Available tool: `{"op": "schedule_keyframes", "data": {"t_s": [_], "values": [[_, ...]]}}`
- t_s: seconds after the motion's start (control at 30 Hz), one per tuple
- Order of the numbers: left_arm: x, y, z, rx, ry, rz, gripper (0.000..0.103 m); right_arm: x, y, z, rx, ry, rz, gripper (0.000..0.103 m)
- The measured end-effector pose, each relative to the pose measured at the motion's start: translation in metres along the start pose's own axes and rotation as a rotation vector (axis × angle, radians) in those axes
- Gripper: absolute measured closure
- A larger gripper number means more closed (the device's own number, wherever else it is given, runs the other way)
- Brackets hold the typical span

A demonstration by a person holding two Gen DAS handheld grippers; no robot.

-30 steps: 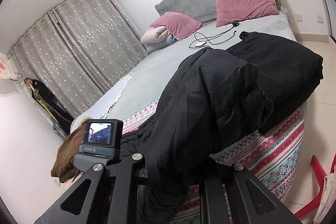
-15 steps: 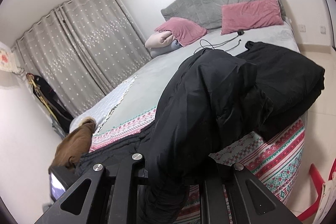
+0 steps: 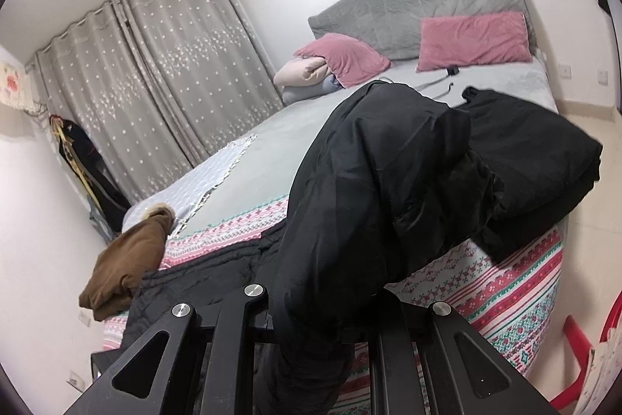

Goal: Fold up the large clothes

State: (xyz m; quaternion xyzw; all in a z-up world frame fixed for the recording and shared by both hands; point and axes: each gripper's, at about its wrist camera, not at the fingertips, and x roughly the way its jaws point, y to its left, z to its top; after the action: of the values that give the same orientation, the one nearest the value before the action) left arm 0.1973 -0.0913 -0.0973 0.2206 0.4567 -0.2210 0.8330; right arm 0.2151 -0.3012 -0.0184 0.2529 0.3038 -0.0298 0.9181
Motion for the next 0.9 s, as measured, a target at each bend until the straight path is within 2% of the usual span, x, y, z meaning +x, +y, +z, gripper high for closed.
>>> {"op": "schedule_keyframes", "data": {"t_s": [0.13, 0.3, 0.43, 0.5, 0.63, 0.73, 0.9], "values": [[-0.029, 0.04, 0.001, -0.099, -0.072, -0.055, 0.007, -0.007, 0.005, 0.001, -0.03, -0.02, -0.006, 0.088], [-0.003, 0.079, 0.038, -0.202, -0.007, -0.026, 0.007, -0.005, 0.013, -0.001, -0.046, -0.027, -0.021, 0.088], [0.04, 0.067, 0.076, -0.12, 0.065, 0.129, 0.007, -0.003, 0.023, 0.0, -0.067, -0.036, -0.027, 0.088], [0.056, 0.057, 0.096, -0.064, 0.076, 0.234, 0.007, -0.003, 0.024, 0.001, -0.075, -0.038, -0.028, 0.088], [0.084, 0.041, 0.121, 0.045, 0.1, 0.339, 0.007, -0.001, 0.023, 0.003, -0.073, -0.034, -0.018, 0.088], [0.104, 0.032, 0.124, 0.092, 0.122, 0.345, 0.007, -0.001, 0.025, 0.004, -0.072, -0.032, 0.01, 0.088], [0.114, 0.044, 0.13, 0.039, 0.145, 0.272, 0.007, 0.002, 0.029, 0.004, -0.078, -0.027, 0.051, 0.088]]}}
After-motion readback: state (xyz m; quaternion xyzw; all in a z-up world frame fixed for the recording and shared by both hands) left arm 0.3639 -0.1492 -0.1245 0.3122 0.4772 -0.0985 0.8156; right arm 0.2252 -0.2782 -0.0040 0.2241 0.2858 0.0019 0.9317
